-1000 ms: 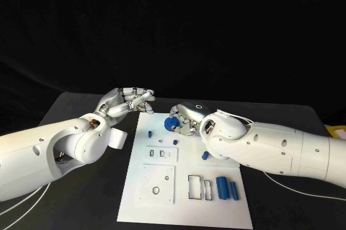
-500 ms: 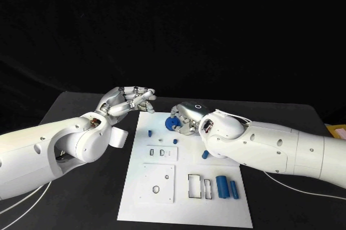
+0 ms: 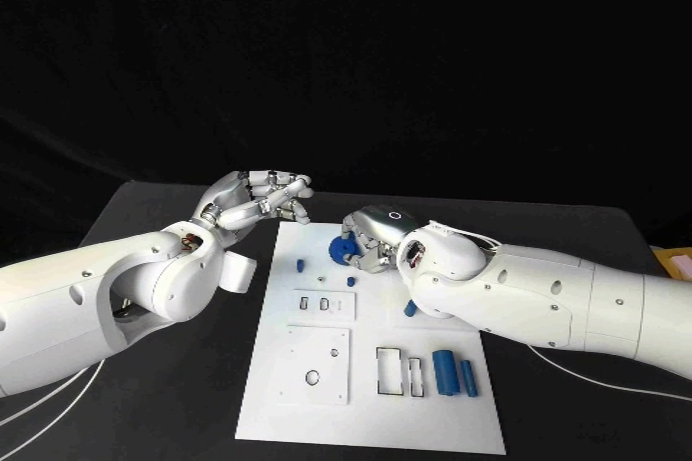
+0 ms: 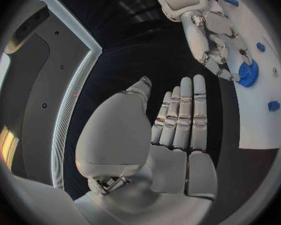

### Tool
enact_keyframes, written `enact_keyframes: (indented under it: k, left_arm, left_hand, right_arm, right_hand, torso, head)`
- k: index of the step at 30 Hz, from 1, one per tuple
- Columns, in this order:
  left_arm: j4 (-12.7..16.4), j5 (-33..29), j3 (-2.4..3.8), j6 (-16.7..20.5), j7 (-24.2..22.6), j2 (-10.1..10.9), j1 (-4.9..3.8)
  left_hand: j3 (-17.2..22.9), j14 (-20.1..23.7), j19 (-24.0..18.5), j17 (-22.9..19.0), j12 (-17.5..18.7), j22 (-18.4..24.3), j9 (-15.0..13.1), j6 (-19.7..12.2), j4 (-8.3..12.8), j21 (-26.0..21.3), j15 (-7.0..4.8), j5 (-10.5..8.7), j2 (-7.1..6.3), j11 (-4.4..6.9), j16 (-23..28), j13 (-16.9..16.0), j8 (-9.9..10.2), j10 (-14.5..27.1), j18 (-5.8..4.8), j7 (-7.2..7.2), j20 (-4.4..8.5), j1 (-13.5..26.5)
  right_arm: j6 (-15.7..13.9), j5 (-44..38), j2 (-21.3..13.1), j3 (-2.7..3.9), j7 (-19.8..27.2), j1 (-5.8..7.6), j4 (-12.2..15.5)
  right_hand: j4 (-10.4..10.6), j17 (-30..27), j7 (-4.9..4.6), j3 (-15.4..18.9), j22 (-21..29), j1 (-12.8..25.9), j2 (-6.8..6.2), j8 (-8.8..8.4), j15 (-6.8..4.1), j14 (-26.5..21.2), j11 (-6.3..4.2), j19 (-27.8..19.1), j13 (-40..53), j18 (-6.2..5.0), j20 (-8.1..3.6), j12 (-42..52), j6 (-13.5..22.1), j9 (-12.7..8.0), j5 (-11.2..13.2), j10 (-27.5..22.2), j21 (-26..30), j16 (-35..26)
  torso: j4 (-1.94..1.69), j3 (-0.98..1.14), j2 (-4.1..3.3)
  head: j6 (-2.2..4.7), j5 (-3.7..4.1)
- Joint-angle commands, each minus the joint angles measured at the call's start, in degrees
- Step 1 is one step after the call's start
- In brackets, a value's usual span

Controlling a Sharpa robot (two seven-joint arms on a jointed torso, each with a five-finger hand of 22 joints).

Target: Assemble the parts on the task board

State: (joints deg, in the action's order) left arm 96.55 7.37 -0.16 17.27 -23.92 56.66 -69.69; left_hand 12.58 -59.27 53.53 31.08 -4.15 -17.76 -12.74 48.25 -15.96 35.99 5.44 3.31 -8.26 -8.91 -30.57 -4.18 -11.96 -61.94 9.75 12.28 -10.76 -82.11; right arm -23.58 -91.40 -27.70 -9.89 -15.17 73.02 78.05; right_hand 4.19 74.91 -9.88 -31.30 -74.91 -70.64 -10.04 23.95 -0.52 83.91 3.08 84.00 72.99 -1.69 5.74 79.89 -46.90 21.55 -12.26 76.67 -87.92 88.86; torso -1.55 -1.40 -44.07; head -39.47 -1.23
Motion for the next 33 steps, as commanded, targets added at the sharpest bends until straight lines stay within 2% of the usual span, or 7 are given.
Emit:
enact_keyframes:
  k: [1,9,13,16,27,30,33]
  left_arm:
    - [0.04,-0.18,0.04,-0.96,-0.32,-0.11,-0.07]
    - [0.0,-0.18,0.04,-0.95,-0.3,-0.1,-0.07]
    - [-0.01,-0.18,0.04,-0.94,-0.28,-0.1,-0.07]
    - [-0.02,-0.18,0.04,-0.93,-0.27,-0.07,-0.07]
    - [-0.18,-0.18,0.04,-0.87,-0.24,0.0,-0.07]
    - [-0.27,-0.18,0.04,-0.87,-0.24,0.02,-0.07]
    - [-0.41,-0.18,0.04,-0.9,-0.26,0.05,-0.07]
  left_hand:
    - [-0.41,0.3,-0.35,0.06,0.28,-0.06,-0.03,-0.54,-0.04,0.39,-0.05,-0.36,0.49,-0.04,-0.07,-0.09,0.23,0.32,0.44,0.11,0.04,0.04]
    - [-0.41,0.3,-0.35,0.06,0.28,-0.06,-0.03,-0.54,-0.04,0.39,-0.05,-0.36,0.49,-0.04,-0.07,-0.09,0.23,0.32,0.44,0.11,0.04,0.04]
    - [-0.48,0.42,-0.52,0.19,0.26,-0.14,-0.05,-0.53,-0.04,0.51,-0.04,-0.36,0.54,-0.05,-0.11,-0.1,0.26,0.36,0.46,0.11,0.0,0.0]
    - [-0.48,0.42,-0.52,0.19,0.26,-0.14,-0.05,-0.53,-0.04,0.51,-0.04,-0.36,0.54,-0.05,-0.11,-0.1,0.26,0.36,0.46,0.11,0.0,0.0]
    - [-0.48,0.42,-0.52,0.19,0.26,-0.14,-0.05,-0.53,-0.04,0.51,-0.04,-0.36,0.54,-0.05,-0.11,-0.1,0.26,0.36,0.46,0.11,0.0,0.0]
    - [-0.48,0.42,-0.52,0.19,0.26,-0.14,-0.05,-0.53,-0.04,0.51,-0.04,-0.36,0.54,-0.05,-0.11,-0.1,0.26,0.36,0.46,0.11,0.0,0.0]
    - [-0.52,0.48,-0.61,0.26,0.26,-0.18,-0.06,-0.53,-0.04,0.58,-0.02,-0.36,0.55,-0.06,-0.13,-0.1,0.28,0.39,0.47,0.12,-0.03,-0.02]
  right_arm:
    - [1.82,-0.78,-0.04,-0.1,-0.26,-0.14,0.06]
    - [1.16,-0.7,0.05,-0.11,-0.26,-0.17,-0.21]
    - [0.95,-0.54,0.27,-0.11,-0.12,-0.17,-0.53]
    - [1.0,-0.25,0.36,-0.11,0.09,-0.17,-0.65]
    - [0.82,0.69,-0.23,-0.12,0.5,-0.17,-0.14]
    - [-0.82,1.19,-1.05,-0.12,0.94,-0.17,0.59]
    - [-4.47,2.69,-2.87,0.01,2.19,-0.13,2.22]
  right_hand:
    - [0.04,11.73,2.1,-0.06,-12.26,0.52,0.12,0.13,-0.21,5.37,0.13,3.79,-0.04,0.88,-0.26,-0.39,-2.93,4.94,0.27,-0.09,0.02,0.14]
    - [0.41,11.2,1.55,0.11,-11.66,1.48,-0.46,-1.0,0.1,5.25,0.56,3.31,-1.85,0.71,-0.03,-1.75,-1.52,4.64,1.76,-1.74,0.5,-0.03]
    - [0.73,10.73,-0.6,0.51,-10.89,2.13,-1.54,-6.54,1.79,5.13,2.51,2.64,-3.63,0.49,1.37,-3.19,5.26,2.51,4.56,-3.78,1.2,-0.19]
    - [1.36,10.65,-0.94,1.89,-10.78,2.56,-1.94,-8.78,2.21,5.1,2.9,2.53,-3.94,0.44,1.93,-3.43,7.31,1.62,5.39,-4.29,1.33,-0.21]
    - [3.77,10.95,-1.09,5.24,-11.21,3.21,-1.14,-9.54,2.45,5.16,3.09,2.86,-3.07,0.54,2.29,-2.81,5.0,1.43,4.78,-3.64,1.08,-0.1]
    - [4.26,11.01,-0.88,5.27,-11.4,3.14,-0.77,-9.24,2.32,5.18,2.92,3.01,-2.33,0.59,2.21,-2.3,3.47,1.54,3.84,-2.94,0.95,-0.07]
    - [4.64,11.16,-0.83,5.33,-11.57,3.38,-0.71,-9.15,2.25,5.21,2.85,3.15,-1.92,0.63,2.15,-2.01,2.87,1.56,3.62,-2.53,0.82,-0.02]
  torso:
    - [0.0,0.01,-0.01]
    - [0.0,0.01,-0.01]
    - [-0.01,0.0,0.0]
    - [-0.04,0.01,-0.01]
    - [0.0,0.01,-0.02]
    - [0.06,0.09,0.04]
    - [0.1,0.12,0.1]
  head:
    - [-0.15,0.02]
    - [-0.19,0.08]
    - [-0.18,0.13]
    - [-0.21,0.19]
    - [-0.3,0.17]
    - [-0.2,0.18]
    - [-0.06,0.27]
